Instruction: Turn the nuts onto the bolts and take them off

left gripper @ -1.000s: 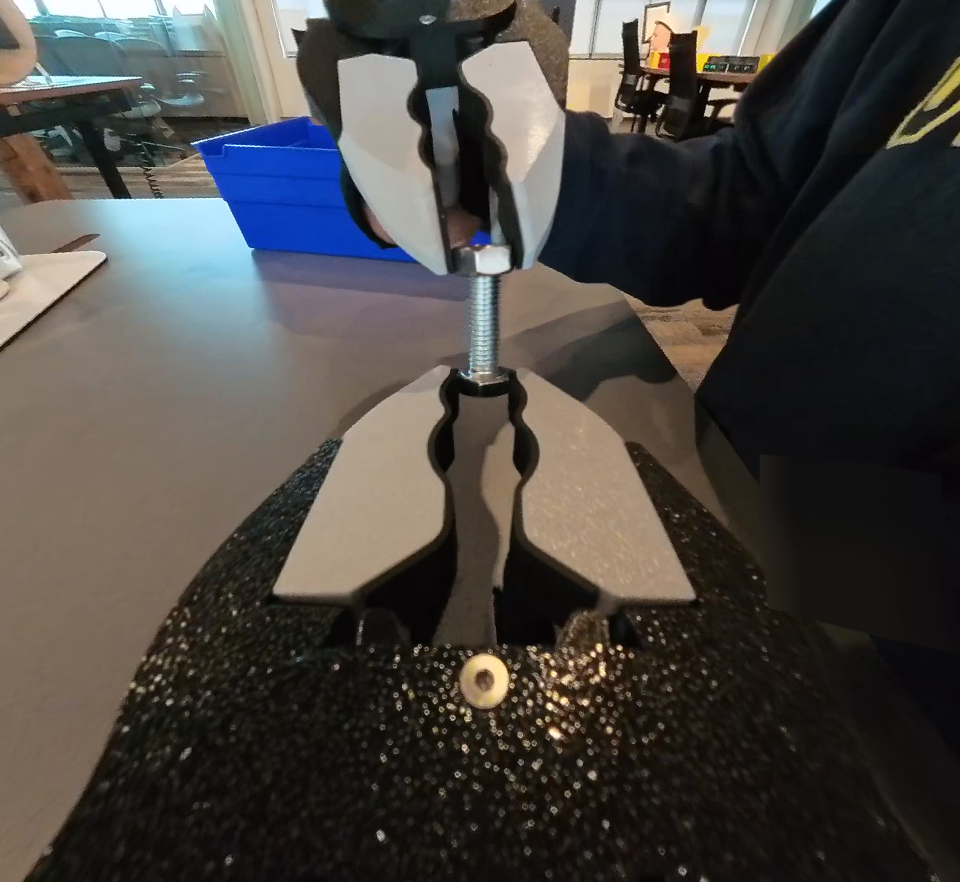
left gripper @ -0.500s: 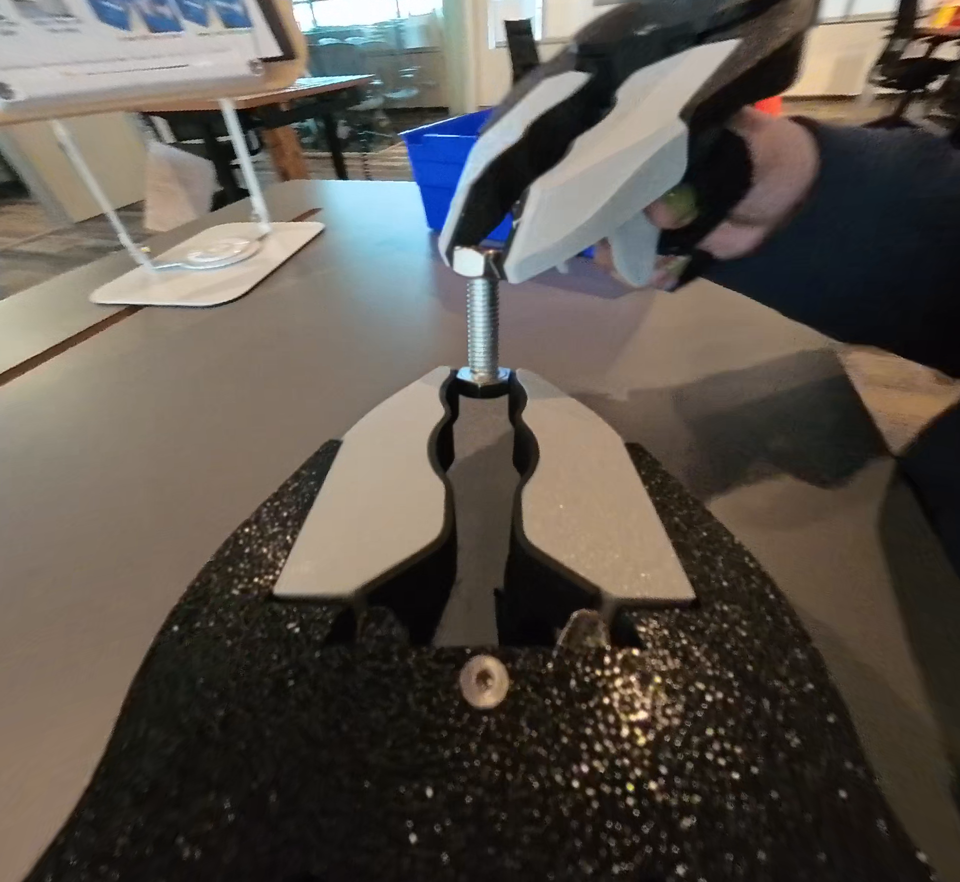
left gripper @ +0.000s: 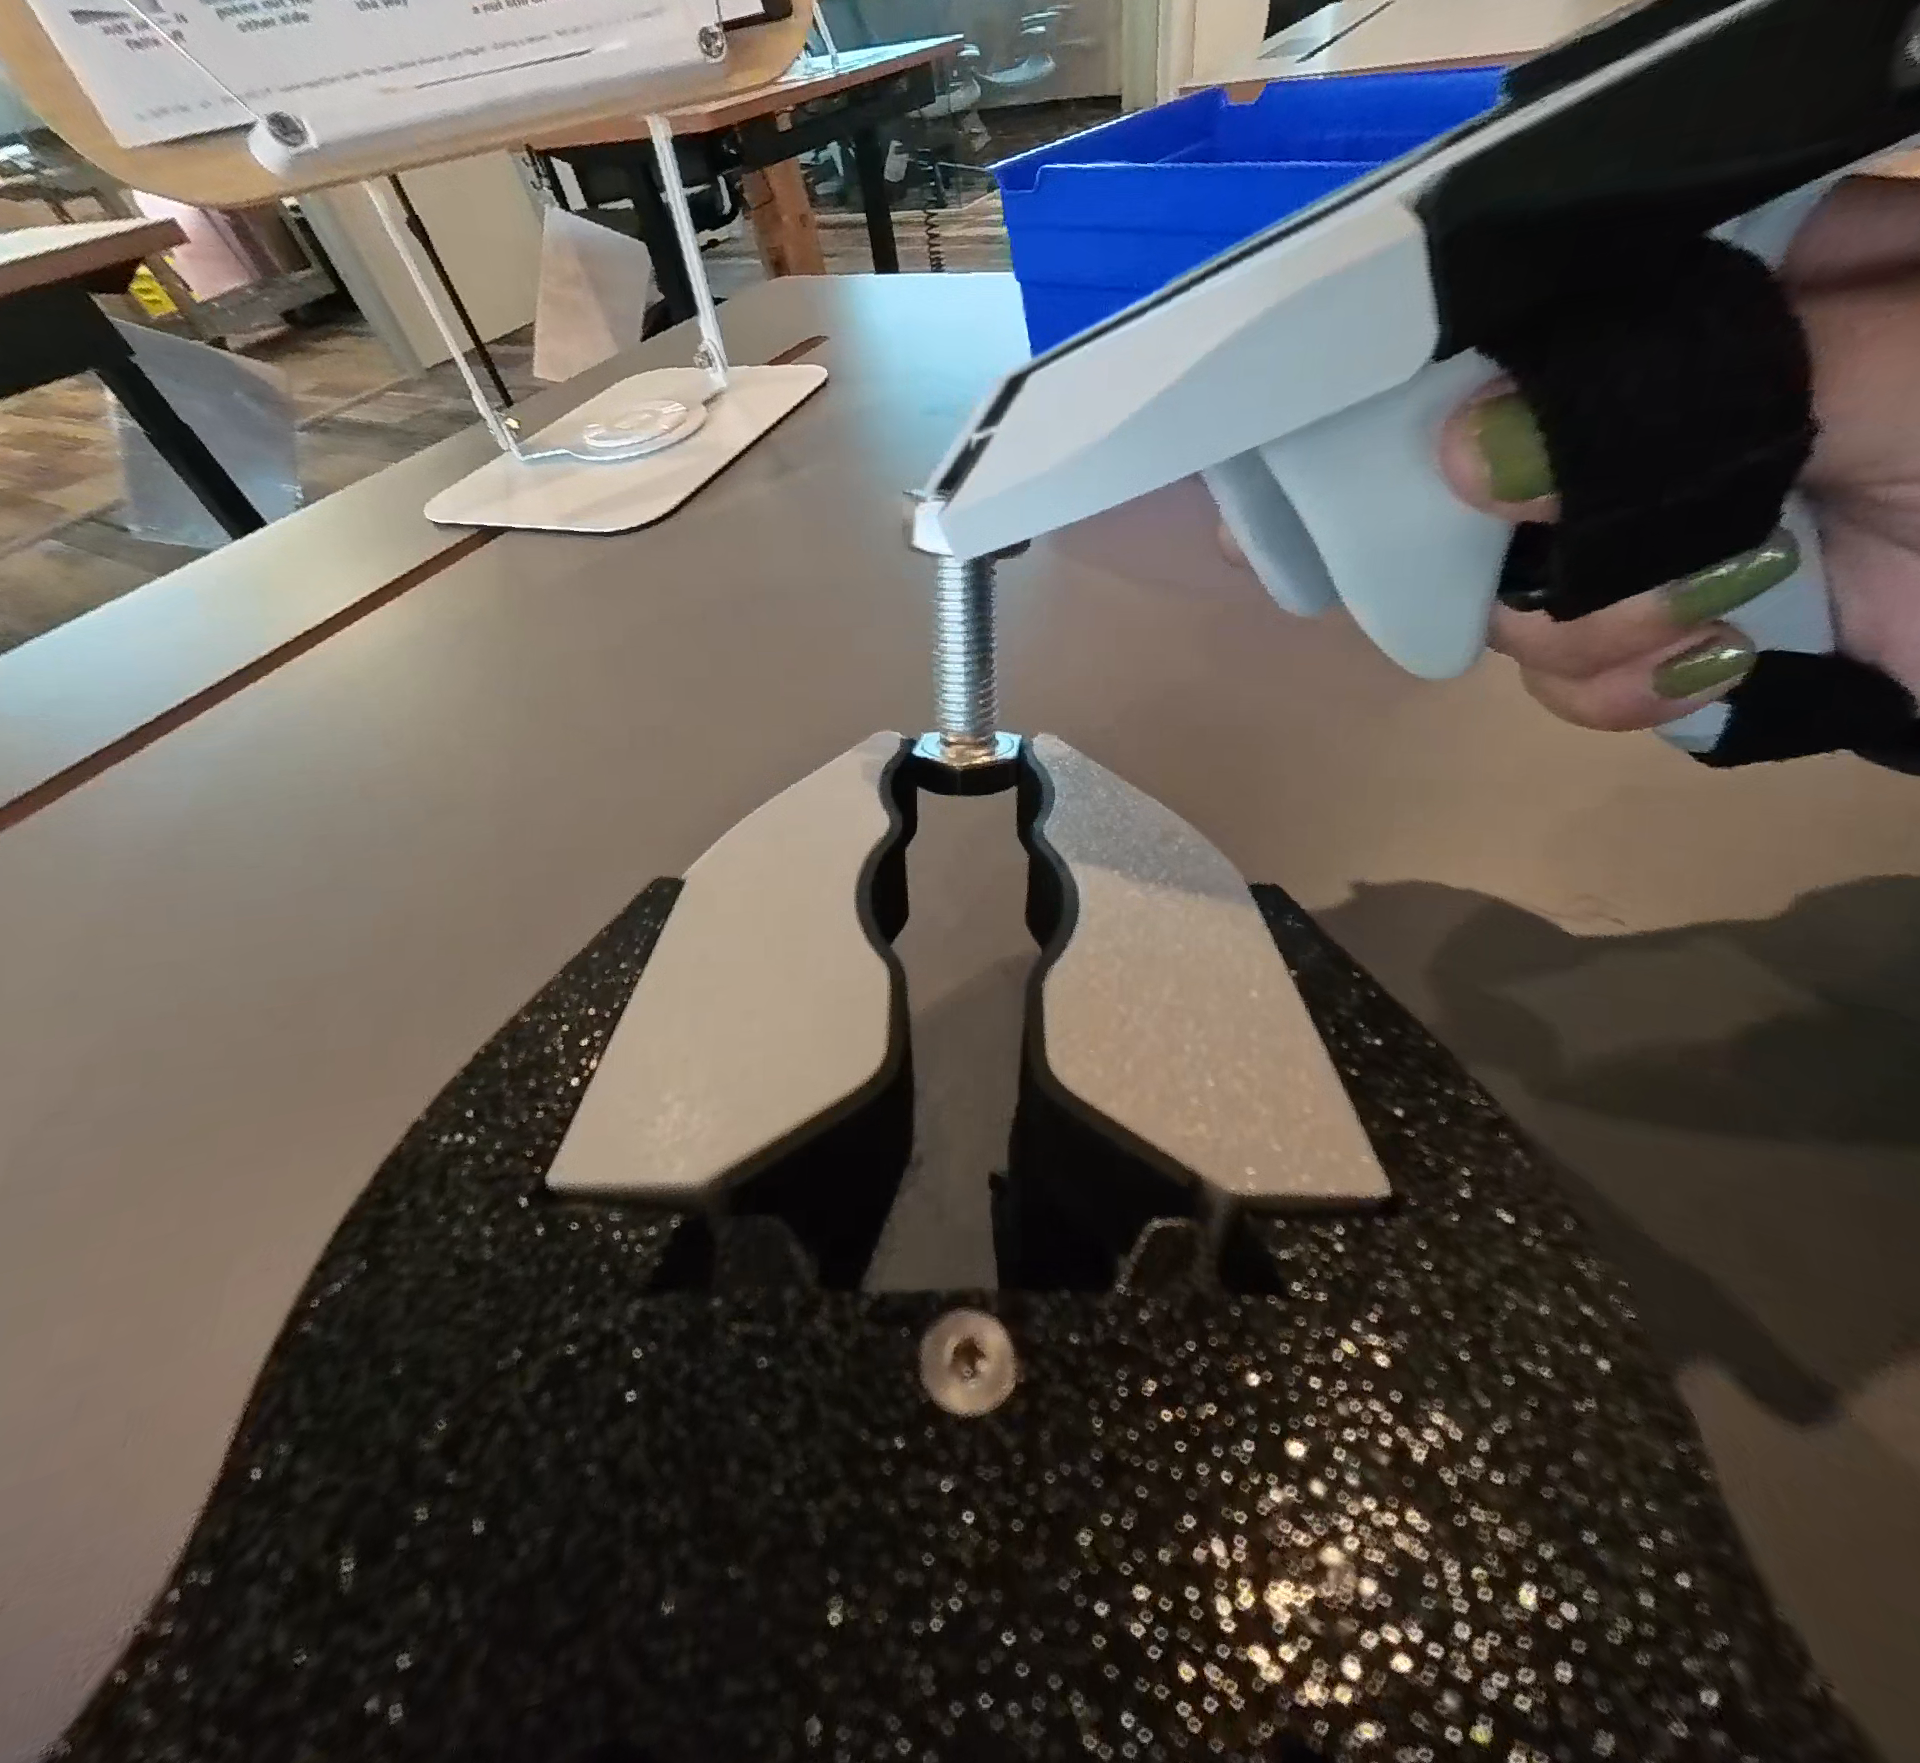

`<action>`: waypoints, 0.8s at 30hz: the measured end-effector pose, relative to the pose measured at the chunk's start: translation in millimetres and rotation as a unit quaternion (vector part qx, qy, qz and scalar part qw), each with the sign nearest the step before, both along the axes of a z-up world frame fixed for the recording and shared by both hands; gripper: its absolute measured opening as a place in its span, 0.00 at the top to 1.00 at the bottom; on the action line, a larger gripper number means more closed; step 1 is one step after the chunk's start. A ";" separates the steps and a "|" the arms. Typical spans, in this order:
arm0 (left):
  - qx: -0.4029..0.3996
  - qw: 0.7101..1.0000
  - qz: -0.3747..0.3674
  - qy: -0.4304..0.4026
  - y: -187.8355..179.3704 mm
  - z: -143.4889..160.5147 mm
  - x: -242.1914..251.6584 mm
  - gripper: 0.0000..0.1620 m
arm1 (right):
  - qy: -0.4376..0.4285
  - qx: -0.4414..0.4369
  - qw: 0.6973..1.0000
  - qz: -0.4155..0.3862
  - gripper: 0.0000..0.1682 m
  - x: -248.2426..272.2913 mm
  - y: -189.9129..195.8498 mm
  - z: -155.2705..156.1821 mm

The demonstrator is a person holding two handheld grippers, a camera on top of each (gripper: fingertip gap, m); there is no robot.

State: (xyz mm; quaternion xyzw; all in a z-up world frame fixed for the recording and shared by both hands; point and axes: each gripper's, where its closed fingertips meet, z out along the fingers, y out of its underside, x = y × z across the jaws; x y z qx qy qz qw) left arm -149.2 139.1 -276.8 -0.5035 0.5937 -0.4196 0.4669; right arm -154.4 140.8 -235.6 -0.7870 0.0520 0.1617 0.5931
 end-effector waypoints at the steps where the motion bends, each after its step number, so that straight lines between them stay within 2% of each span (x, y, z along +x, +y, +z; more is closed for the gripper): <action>1: -0.003 1.000 -0.002 0.000 -0.2 -0.4 0.1 0.89 | 0.000 0.000 1.000 0.001 0.89 0.1 0.1 -0.3; 5: -0.013 1.000 -0.008 0.003 -0.9 -2.1 0.8 0.89 | 0.004 0.005 1.000 0.017 0.83 -3.0 -0.8 0.5; 9: -0.029 0.999 -0.015 -0.006 -1.1 -0.2 0.2 0.89 | -0.021 0.053 0.998 0.022 0.77 0.3 -5.3 10.4; 16: -0.061 0.997 -0.046 -0.030 -6.9 6.3 -1.1 0.89 | -0.042 0.097 0.991 0.078 0.77 -9.8 -13.8 14.5; 18: -0.058 0.996 -0.058 -0.031 -11.2 6.7 -0.9 0.89 | -0.058 0.099 0.991 0.072 0.76 -8.9 -14.0 13.6; 24: -0.067 0.987 -0.135 -0.047 -36.2 12.3 -2.8 0.89 | -0.062 0.123 0.985 0.102 0.71 -18.1 -14.2 17.1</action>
